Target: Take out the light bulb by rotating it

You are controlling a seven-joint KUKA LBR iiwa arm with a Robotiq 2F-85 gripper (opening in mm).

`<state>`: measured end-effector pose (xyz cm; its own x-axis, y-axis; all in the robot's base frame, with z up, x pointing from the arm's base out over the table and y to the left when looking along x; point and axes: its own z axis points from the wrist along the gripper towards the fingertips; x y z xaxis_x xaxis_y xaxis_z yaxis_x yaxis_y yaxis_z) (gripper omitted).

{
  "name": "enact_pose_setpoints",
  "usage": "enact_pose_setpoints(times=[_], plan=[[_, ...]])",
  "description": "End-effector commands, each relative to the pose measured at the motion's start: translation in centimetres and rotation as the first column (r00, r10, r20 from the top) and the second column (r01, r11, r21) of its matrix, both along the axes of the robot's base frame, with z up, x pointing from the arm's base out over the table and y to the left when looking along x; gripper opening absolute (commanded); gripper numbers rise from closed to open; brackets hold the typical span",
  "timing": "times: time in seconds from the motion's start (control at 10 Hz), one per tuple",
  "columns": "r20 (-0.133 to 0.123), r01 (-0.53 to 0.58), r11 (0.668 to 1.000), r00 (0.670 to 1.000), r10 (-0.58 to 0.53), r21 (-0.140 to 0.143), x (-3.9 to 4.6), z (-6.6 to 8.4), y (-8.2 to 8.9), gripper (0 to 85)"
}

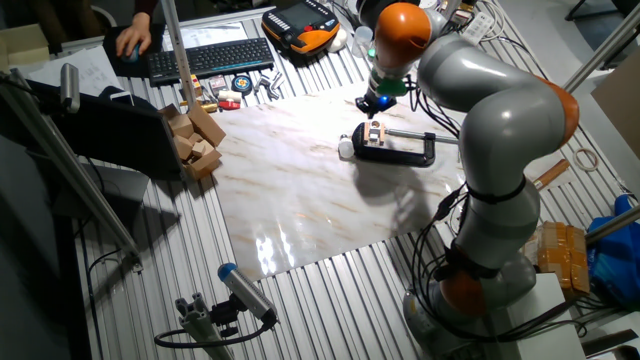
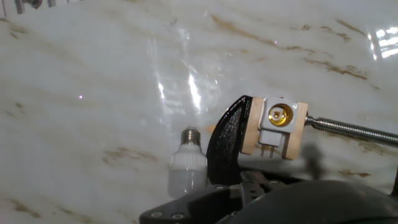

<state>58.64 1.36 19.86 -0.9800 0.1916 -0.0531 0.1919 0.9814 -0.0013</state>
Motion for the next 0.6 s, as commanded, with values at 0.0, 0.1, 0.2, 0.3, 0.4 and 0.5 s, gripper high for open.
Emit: enact_pose_setpoints(times=[0.0,0.1,0.2,0.3,0.4,0.5], plan=[[-0.001,-0.002,1.0,1.0,0.002,-0.002,-0.75,0.1,0.0,0.0],[0.007,-0.007,1.0,1.0,0.007,-0.006,-1.77,-0.1,0.0,0.0],[0.01,-0.007,1.0,1.0,0.007,0.004,-2.46,-0.6,-0.1,0.0],[0.009,-0.01,0.999,1.0,0.01,0.031,-3.07,-1.1,-0.3,0.0],[0.002,-0.005,0.999,1.0,0.005,0.036,-3.35,-1.0,-0.1,0.0],[-0.001,-0.002,0.999,1.0,0.002,0.035,-3.69,-0.8,0.1,0.0]])
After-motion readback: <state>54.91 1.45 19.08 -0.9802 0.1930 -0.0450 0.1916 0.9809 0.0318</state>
